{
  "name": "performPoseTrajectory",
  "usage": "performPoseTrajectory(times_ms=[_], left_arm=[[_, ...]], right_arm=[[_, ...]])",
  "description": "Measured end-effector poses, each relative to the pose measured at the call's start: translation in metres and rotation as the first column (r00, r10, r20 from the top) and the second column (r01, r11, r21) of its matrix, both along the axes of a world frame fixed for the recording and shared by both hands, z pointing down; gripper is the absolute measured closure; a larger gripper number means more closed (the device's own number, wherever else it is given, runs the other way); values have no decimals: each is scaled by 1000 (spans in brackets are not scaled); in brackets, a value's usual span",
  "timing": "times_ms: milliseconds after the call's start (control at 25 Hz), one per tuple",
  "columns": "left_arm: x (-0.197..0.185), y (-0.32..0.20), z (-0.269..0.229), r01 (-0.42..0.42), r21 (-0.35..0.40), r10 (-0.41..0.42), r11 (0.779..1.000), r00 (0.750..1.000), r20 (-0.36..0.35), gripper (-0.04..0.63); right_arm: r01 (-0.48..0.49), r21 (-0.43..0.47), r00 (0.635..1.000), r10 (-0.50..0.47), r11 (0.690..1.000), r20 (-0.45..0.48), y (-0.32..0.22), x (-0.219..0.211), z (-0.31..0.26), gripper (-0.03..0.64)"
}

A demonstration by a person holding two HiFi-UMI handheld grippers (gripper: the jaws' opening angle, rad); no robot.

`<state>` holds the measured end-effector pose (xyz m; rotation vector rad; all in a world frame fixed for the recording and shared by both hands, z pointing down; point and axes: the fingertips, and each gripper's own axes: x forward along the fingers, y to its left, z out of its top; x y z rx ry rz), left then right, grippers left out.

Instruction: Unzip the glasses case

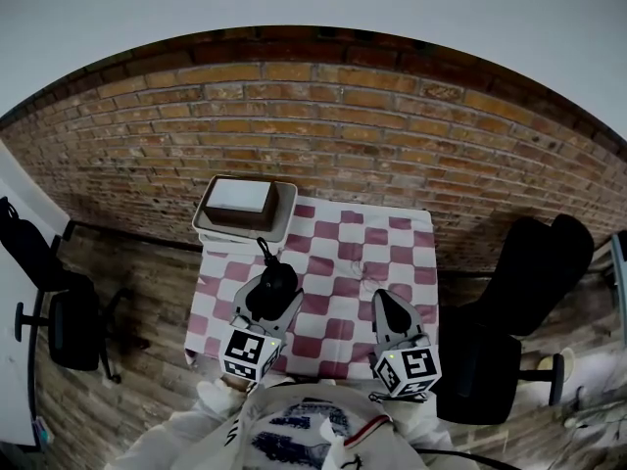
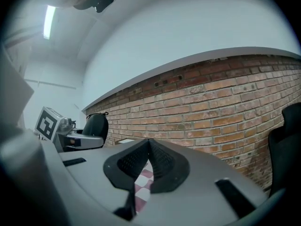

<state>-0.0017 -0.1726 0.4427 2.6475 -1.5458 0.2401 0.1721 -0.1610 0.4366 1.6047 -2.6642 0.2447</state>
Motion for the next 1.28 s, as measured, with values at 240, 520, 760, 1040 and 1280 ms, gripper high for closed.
performPoseTrajectory(times_ms=[240, 520, 760, 1040, 1280], left_arm=[[0, 5, 0, 36, 13, -36, 999, 999, 1, 337], [8, 10, 0, 23, 8, -23, 1000, 1000, 2, 337], [17, 16, 4, 6, 7, -6, 1000, 1000, 24, 337], [19, 18, 6, 4, 1, -4, 1000, 1000, 29, 337], [22, 19, 7, -1, -6, 1, 1000, 1000, 27, 337]], right_arm=[[-13, -5, 1000, 13, 1000, -7, 3, 11, 5, 603], [-12, -1, 1000, 12, 1000, -11, 9, 15, 4, 603], [-9, -25, 1000, 9, 1000, -5, 13, 16, 12, 604], [-16, -28, 1000, 15, 999, -12, 15, 19, 14, 604], [-14, -32, 1000, 13, 999, -14, 16, 19, 15, 603]])
